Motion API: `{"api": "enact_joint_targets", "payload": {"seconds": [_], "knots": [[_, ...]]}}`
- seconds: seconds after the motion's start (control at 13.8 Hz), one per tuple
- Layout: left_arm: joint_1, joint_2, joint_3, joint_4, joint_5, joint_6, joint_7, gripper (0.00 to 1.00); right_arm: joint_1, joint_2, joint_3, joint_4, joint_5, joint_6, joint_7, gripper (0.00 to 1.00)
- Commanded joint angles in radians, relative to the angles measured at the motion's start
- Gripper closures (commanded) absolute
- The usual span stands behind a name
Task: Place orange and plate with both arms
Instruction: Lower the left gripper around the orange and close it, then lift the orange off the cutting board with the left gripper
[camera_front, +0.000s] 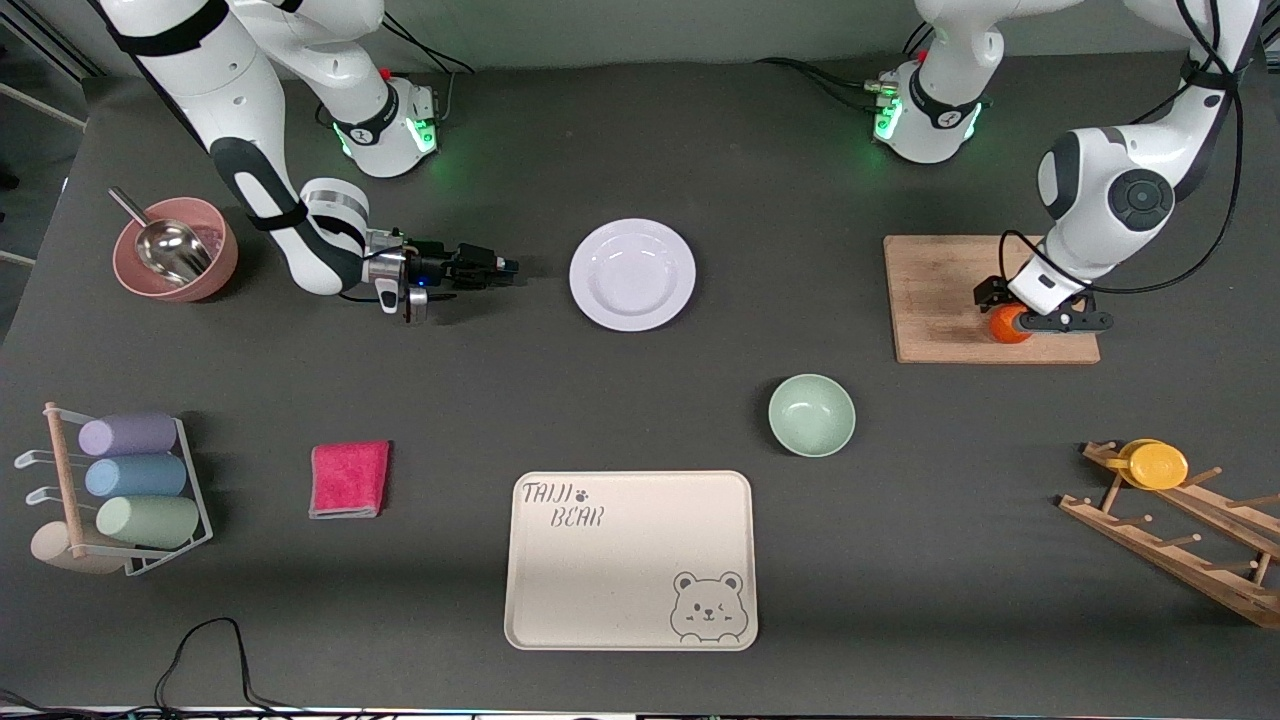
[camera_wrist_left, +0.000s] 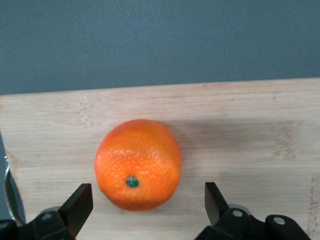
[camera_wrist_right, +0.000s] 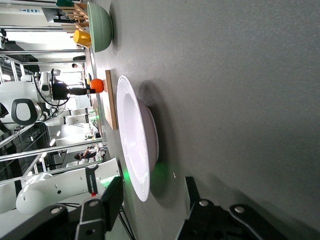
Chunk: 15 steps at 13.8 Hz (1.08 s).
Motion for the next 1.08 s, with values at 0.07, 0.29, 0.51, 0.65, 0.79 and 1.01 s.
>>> {"api": "enact_joint_targets", "payload": {"seconds": [0.07, 0.29, 0.51, 0.65, 0.79, 1.01], "knots": [[0.030, -0.032, 0.004, 0.000, 0.023, -0.029, 0.020, 0.00, 0.004, 0.017, -0.007, 0.006, 0.029, -0.010, -0.060, 0.58], [0.036, 0.017, 0.006, 0.000, 0.023, 0.040, 0.017, 0.00, 0.004, 0.018, -0.007, 0.008, 0.030, -0.010, -0.060, 0.58], [0.035, 0.046, 0.004, 0.000, 0.021, 0.086, -0.006, 0.09, 0.003, 0.033, -0.007, 0.014, 0.030, -0.010, -0.089, 0.58], [0.033, 0.046, 0.004, 0.000, 0.020, 0.086, -0.044, 0.54, 0.001, 0.064, -0.021, 0.024, 0.030, -0.018, -0.129, 0.58], [0.033, 0.039, 0.004, 0.001, 0.020, 0.077, -0.053, 1.00, 0.001, 0.093, -0.033, 0.031, 0.030, -0.060, -0.149, 0.58], [0.030, 0.022, 0.004, 0.032, 0.017, 0.024, -0.061, 1.00, 0.001, 0.107, -0.034, 0.038, 0.030, -0.061, -0.171, 0.58]]}}
